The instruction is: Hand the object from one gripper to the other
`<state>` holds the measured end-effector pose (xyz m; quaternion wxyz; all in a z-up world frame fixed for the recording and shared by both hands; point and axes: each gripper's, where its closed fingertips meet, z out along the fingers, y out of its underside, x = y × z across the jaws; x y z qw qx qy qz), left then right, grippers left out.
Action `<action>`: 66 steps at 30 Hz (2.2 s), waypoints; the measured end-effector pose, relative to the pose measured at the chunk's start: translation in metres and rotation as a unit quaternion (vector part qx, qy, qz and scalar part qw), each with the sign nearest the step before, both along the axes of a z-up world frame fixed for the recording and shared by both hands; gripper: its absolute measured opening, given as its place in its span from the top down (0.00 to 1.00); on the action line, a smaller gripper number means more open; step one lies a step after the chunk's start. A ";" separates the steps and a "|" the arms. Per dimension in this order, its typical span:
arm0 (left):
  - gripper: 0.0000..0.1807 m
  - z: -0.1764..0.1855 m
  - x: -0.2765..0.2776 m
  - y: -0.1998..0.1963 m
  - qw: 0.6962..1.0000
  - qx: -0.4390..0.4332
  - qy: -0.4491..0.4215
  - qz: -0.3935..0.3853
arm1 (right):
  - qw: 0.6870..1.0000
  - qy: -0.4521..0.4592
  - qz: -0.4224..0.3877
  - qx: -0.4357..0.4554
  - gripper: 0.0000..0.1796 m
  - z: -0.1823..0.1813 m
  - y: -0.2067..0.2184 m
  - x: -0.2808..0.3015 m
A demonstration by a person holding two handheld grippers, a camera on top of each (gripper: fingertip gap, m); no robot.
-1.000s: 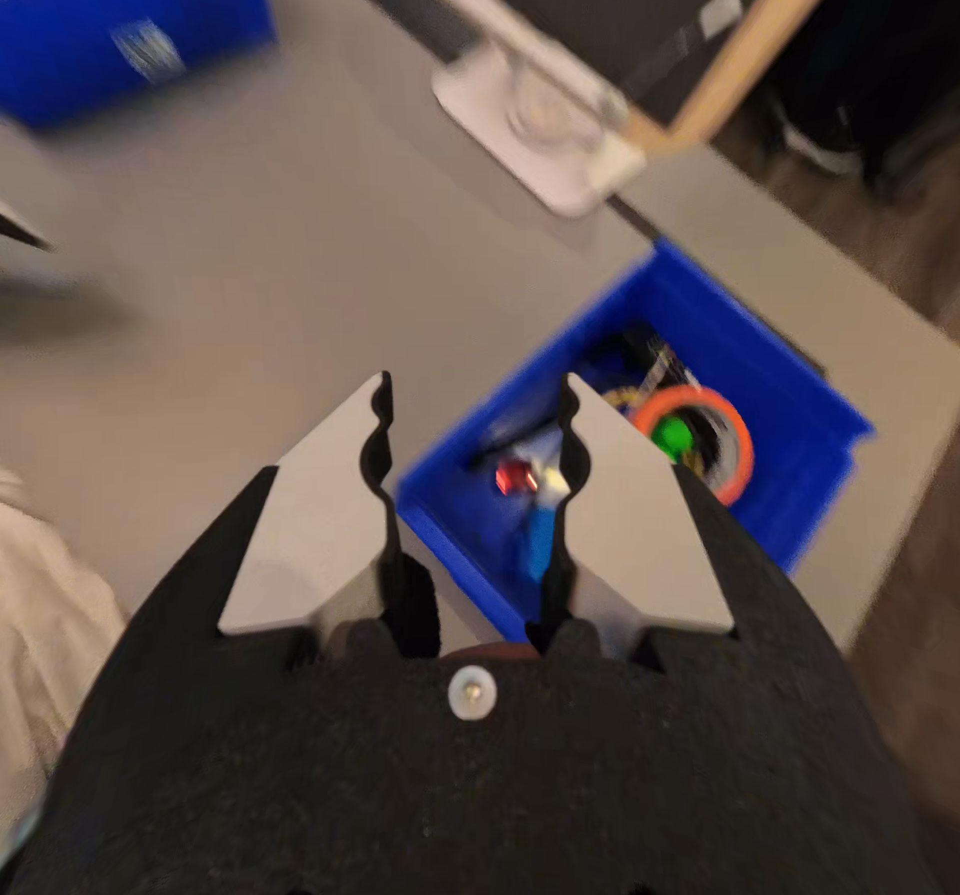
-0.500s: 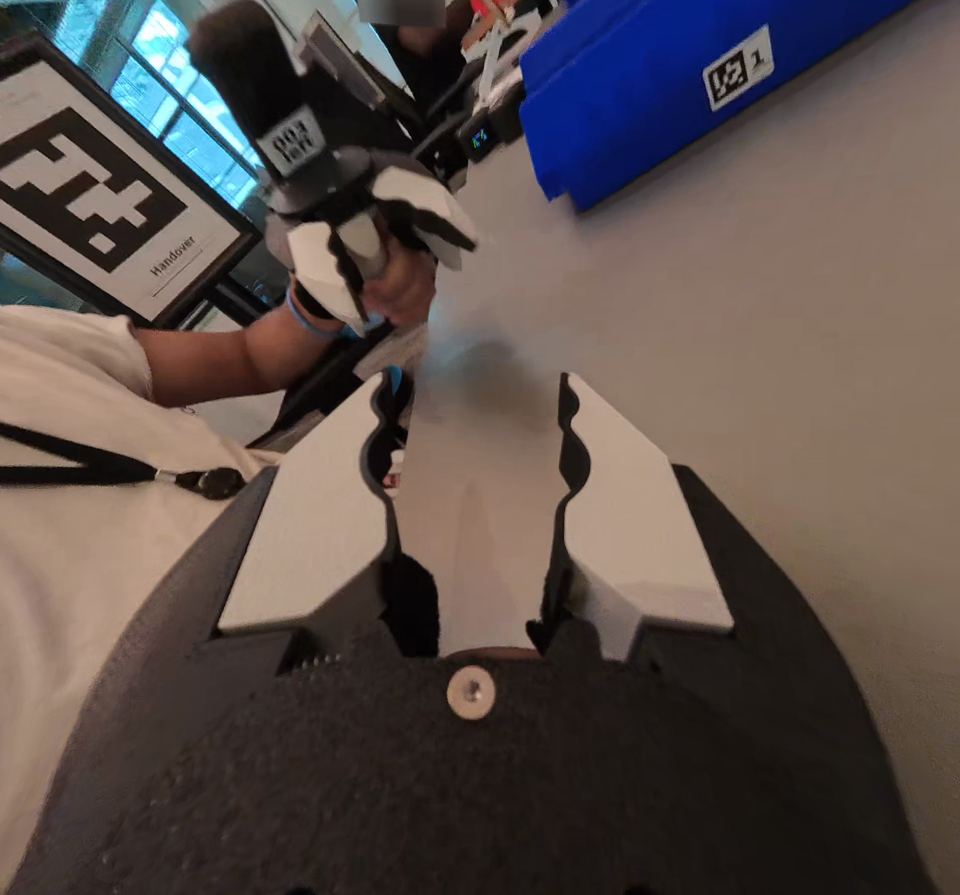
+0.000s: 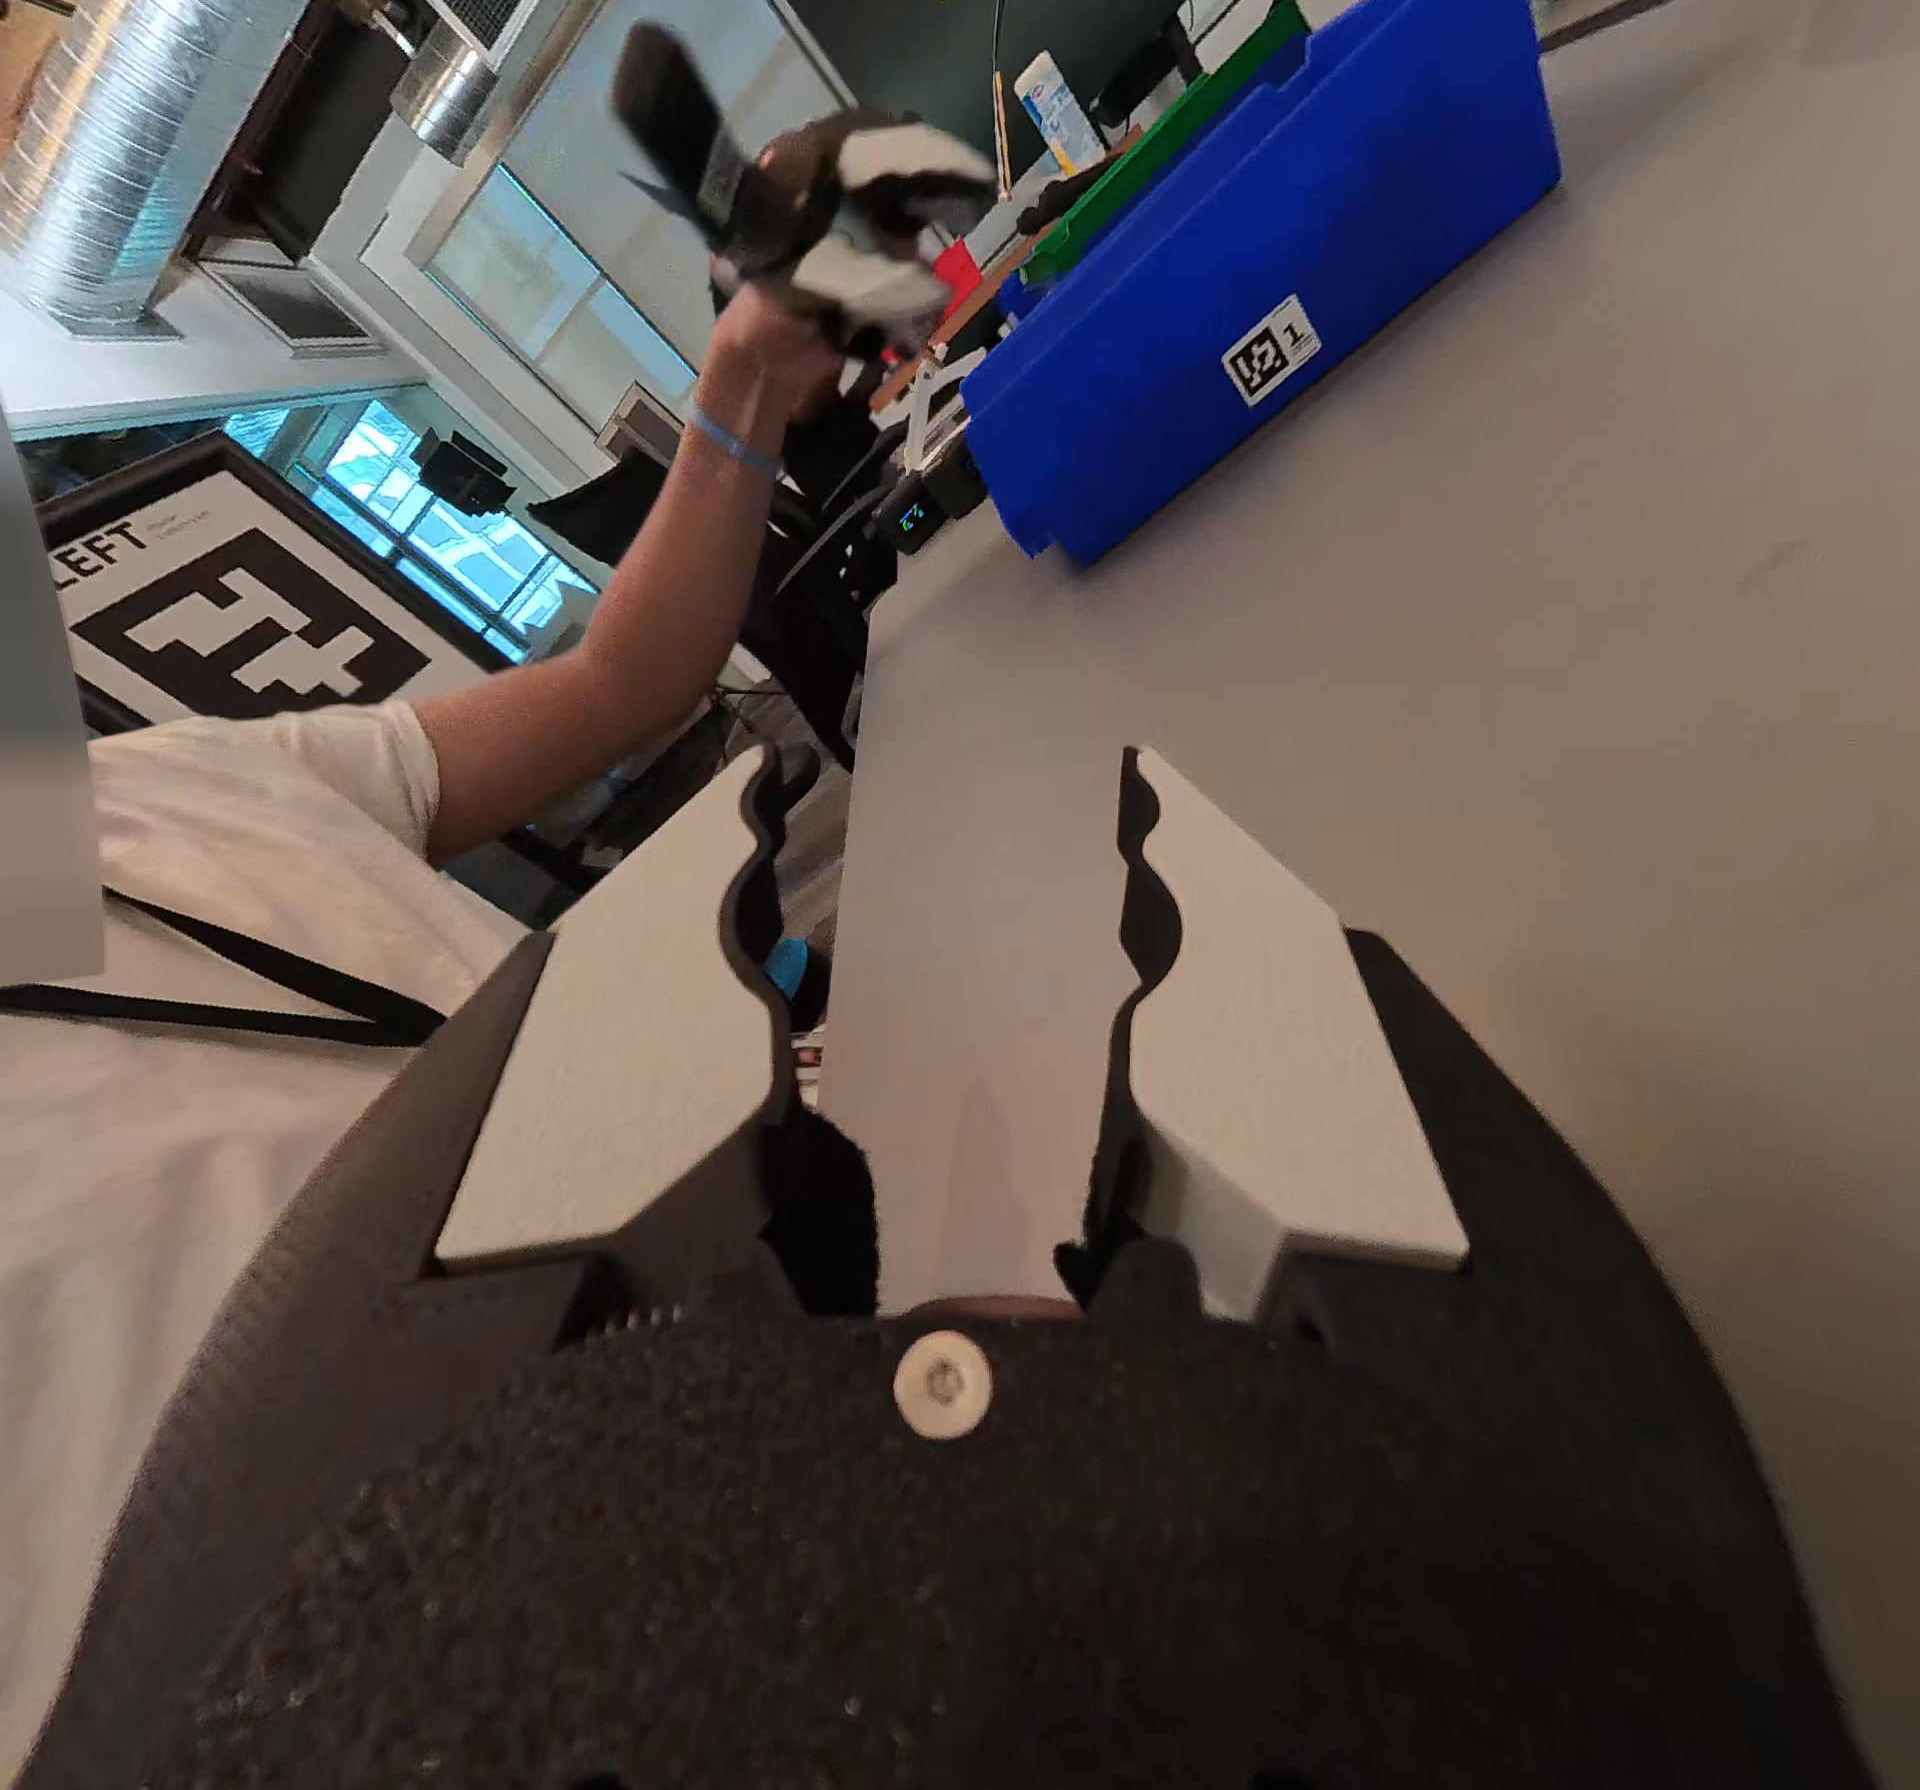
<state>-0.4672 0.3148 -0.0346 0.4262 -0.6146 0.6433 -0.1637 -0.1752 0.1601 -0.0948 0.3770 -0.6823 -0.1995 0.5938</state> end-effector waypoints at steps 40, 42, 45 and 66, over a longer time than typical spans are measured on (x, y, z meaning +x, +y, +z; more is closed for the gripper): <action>0.82 -0.022 -0.023 0.179 0.979 -0.112 0.124 0.113 | 0.997 -0.002 0.082 0.013 0.63 0.009 0.036 -0.040; 1.00 0.004 -0.007 0.158 0.985 -0.131 0.020 0.106 | 0.997 -0.026 0.059 0.038 0.63 0.009 0.044 -0.042; 1.00 0.037 0.016 0.126 0.981 -0.139 -0.099 0.097 | 0.997 -0.033 0.033 0.063 0.63 0.015 0.048 -0.046; 0.75 -0.031 0.112 -0.040 0.931 -0.174 -0.228 0.228 | 0.982 -0.112 -0.144 0.053 0.64 -0.006 0.077 0.018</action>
